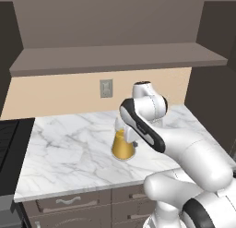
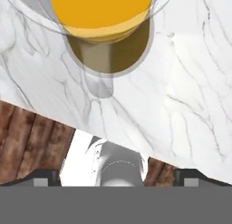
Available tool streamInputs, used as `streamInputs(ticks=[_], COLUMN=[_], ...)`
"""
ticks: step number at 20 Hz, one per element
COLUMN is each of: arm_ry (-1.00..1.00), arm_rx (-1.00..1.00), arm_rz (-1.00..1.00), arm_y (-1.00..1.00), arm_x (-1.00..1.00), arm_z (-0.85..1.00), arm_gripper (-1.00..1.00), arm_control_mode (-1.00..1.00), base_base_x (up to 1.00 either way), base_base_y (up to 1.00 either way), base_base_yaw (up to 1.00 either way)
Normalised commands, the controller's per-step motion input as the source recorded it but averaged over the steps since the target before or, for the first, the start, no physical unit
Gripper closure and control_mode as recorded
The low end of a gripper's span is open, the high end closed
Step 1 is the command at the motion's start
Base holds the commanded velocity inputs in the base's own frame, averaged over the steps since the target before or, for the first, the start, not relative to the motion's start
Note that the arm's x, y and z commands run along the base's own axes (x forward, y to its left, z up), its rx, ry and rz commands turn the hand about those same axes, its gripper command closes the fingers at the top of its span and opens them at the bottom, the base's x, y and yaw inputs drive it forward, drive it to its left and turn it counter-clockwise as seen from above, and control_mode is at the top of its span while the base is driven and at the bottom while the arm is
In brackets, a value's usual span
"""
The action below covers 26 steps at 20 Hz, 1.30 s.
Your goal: There is a tray on the dining counter. Grab the cup, mug, and pitcher and place them on the tray. The pitcher may be placed next to the tray if it cannot fit the tray.
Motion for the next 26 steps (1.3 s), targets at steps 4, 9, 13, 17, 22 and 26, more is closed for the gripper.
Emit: streamInputs(ticks=[4, 9, 13, 17, 22, 26], arm_ry=[-0.16, -0.16, -0.13, -0.12, -0.08, -0.02], arm_rx=[0.00, 0.00, 0.04, 0.07, 0.06, 0.01], arm_rz=[0.00, 0.00, 0.00, 0.01, 0.01, 0.01], arm_y=[0.00, 0.00, 0.00, 0.00, 0.02, 0.13], arm_x=[0.09, 0.09, 0.24, 0.21, 0.06, 0.02], arm_z=[-0.16, -0.17, -0.16, -0.10, -0.10, -0.15], arm_gripper=[-1.00, -1.00, -1.00, -1.00, -1.00, -1.00], arm_control_mode=[-1.00, -1.00, -1.00, -1.00, -1.00, -1.00], base_base_x=[0.00, 0.00, 0.00, 0.00, 0.00, 0.00], base_base_y=[0.00, 0.00, 0.00, 0.00, 0.00, 0.00], base_base_yaw=[0.00, 0.00, 0.00, 0.00, 0.00, 0.00])
